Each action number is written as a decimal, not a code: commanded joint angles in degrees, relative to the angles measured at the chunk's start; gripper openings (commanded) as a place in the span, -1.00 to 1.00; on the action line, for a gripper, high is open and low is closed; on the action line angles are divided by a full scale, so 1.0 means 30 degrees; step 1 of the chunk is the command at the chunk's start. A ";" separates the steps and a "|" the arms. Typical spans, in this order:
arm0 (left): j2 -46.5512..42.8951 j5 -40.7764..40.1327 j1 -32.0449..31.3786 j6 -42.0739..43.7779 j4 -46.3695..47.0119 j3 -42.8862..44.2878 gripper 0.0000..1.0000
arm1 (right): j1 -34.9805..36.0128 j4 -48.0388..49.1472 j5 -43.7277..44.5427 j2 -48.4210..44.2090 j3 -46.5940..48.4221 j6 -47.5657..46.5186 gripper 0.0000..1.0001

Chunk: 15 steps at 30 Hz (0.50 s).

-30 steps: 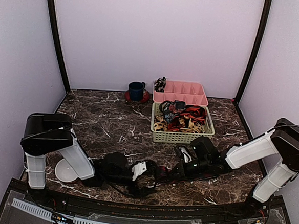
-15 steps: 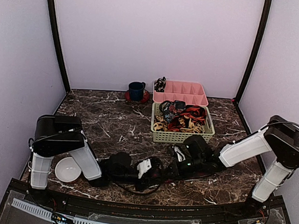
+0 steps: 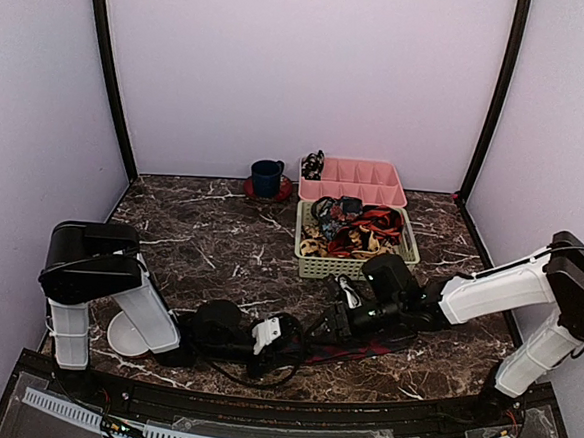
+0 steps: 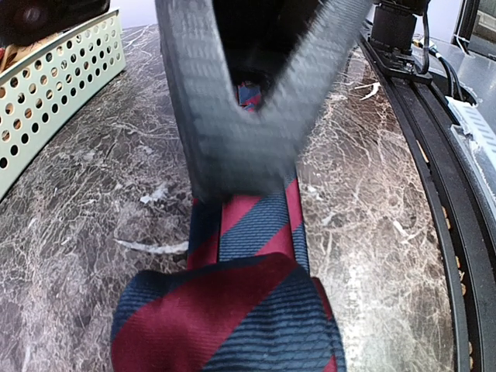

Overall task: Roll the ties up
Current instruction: Roll the tie at the center of the board.

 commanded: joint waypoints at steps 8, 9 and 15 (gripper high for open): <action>-0.0280 -0.0303 -0.0171 0.0889 -0.3070 0.0062 -0.46 | 0.0879 0.0493 -0.0454 0.3018 0.1930 0.1395 -0.17; -0.0251 -0.0280 -0.0189 0.0934 -0.3181 0.0172 -0.46 | 0.0887 0.0565 -0.0480 0.3089 0.1911 0.1437 -0.27; -0.0257 -0.0273 -0.0171 0.0785 -0.3317 0.0301 -0.44 | 0.0888 0.0361 -0.0185 0.2496 0.0917 0.1453 -1.00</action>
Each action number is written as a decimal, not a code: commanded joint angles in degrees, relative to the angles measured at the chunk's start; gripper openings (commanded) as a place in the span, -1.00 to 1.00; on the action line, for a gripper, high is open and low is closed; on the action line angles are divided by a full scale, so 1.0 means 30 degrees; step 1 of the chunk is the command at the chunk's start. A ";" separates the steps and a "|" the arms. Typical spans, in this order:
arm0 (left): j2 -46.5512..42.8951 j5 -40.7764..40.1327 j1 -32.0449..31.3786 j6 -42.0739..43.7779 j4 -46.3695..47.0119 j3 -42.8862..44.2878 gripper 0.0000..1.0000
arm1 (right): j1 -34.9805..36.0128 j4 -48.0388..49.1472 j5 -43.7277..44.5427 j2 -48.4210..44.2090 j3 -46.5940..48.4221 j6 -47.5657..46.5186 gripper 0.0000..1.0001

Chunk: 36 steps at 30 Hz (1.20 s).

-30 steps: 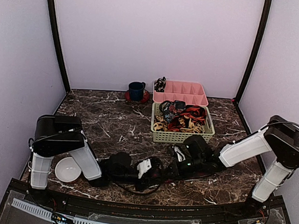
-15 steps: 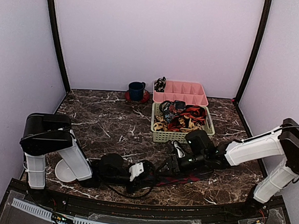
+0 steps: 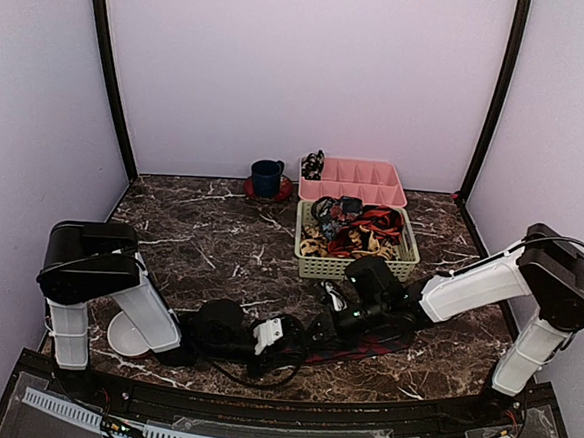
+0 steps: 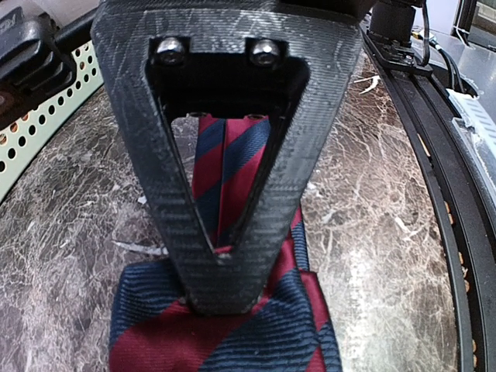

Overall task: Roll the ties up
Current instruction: Roll the tie at the center of the board.

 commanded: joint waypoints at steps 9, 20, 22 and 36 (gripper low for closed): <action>-0.1558 -0.0320 -0.0039 -0.1002 -0.1159 -0.0458 0.30 | -0.0458 0.0385 0.1388 -0.0459 -0.3305 -0.0775 -1.00; -0.0654 0.1312 -0.0349 -0.2761 -0.0211 0.0635 0.64 | -0.0991 0.0027 0.2884 -0.0592 -0.4878 -0.1528 -1.00; -0.0028 0.1341 -0.0390 -0.3495 0.0626 0.0979 0.64 | -0.0991 0.0122 0.2947 -0.0448 -0.4801 -0.1468 -1.00; 0.1079 0.0178 -0.0391 -0.2893 -0.0829 0.1353 -0.36 | -0.0908 -0.0293 0.2781 -0.1542 -0.3882 -0.1138 -0.74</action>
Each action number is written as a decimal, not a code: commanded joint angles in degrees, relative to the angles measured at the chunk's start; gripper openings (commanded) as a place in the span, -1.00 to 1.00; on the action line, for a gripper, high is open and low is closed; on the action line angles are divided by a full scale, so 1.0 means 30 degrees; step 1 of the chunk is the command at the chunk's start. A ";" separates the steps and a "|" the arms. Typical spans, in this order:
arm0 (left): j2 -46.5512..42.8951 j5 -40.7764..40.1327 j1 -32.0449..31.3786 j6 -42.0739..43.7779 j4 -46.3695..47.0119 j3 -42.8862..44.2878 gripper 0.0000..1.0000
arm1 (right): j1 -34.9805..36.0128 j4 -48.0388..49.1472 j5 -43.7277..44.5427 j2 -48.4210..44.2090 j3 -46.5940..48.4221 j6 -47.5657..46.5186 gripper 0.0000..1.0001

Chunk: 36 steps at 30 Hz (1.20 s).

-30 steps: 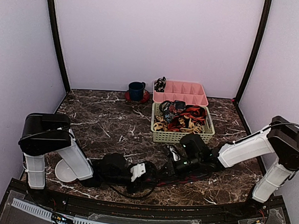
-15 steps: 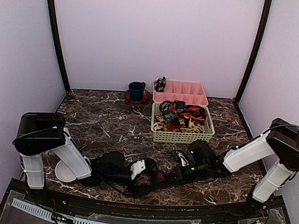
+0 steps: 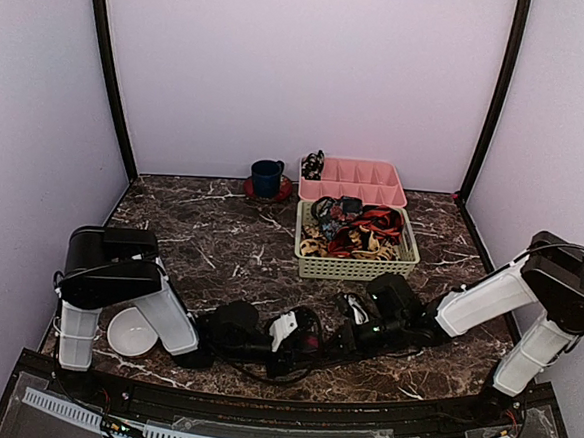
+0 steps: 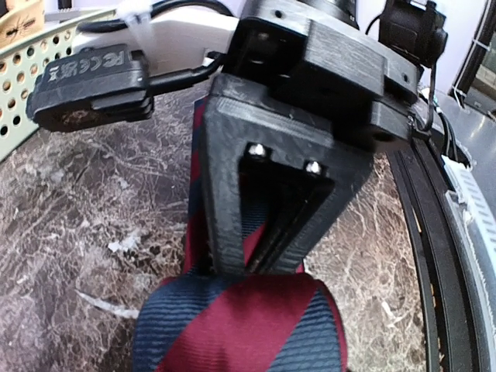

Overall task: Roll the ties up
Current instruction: Roll the tie at the center of the board.

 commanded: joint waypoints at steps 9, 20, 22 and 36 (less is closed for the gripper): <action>-0.2311 -0.1362 -0.0063 0.4337 -0.7738 -0.0629 -0.48 | -0.0239 -0.4541 -0.0931 -0.2888 0.2531 -0.0735 0.04; -0.2217 -0.1409 -0.0070 0.4537 -0.8463 -0.0244 -0.48 | 0.0908 -0.5031 -0.1195 -0.1049 0.3358 -0.0148 -0.24; -0.2217 -0.1403 -0.0070 0.4523 -0.8519 -0.0204 -0.49 | 0.0921 -0.5375 -0.0920 -0.1133 0.3142 -0.0227 -0.32; -0.2568 -0.1096 -0.0039 0.3746 -0.7699 -0.0154 0.19 | 0.0757 -0.5974 0.0772 -0.1357 0.1696 -0.1373 -1.00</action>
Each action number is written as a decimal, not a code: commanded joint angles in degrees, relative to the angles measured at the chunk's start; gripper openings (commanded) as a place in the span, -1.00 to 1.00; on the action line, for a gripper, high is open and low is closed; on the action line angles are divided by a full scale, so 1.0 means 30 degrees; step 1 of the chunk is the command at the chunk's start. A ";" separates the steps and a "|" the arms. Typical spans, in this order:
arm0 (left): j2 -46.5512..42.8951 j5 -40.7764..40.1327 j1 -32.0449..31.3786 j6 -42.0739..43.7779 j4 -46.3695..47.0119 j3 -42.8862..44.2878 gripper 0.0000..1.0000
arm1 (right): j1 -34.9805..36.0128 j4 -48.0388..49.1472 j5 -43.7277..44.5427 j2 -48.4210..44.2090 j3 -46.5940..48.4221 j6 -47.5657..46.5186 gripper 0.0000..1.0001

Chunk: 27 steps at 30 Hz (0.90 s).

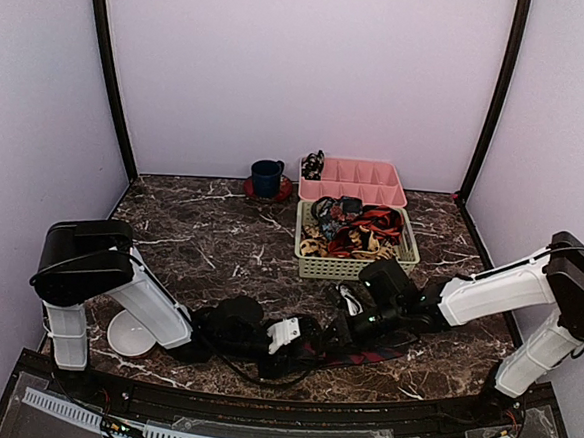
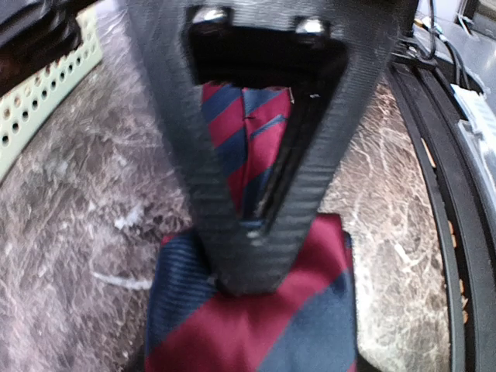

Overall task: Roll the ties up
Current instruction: Roll the tie at the center of the board.

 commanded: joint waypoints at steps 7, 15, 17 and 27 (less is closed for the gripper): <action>-0.0967 0.0267 0.0098 -0.0632 -0.0388 -0.0347 0.55 | -0.0380 -0.1415 0.3261 -0.0005 -0.2497 -0.1546 -1.00; -0.0265 0.1665 0.0069 -0.3006 0.3044 -0.1040 0.80 | -0.0494 -0.1794 0.4150 -0.0241 -0.3368 -0.1800 -1.00; 0.0124 0.1568 0.0042 -0.3604 0.4048 -0.1117 0.80 | -0.0494 -0.1928 0.4330 -0.0256 -0.3510 -0.1802 -1.00; 0.2956 0.1552 0.0010 -0.6076 0.6761 0.0511 0.68 | -0.0364 -0.1372 0.4318 -0.0334 -0.4221 -0.1417 -1.00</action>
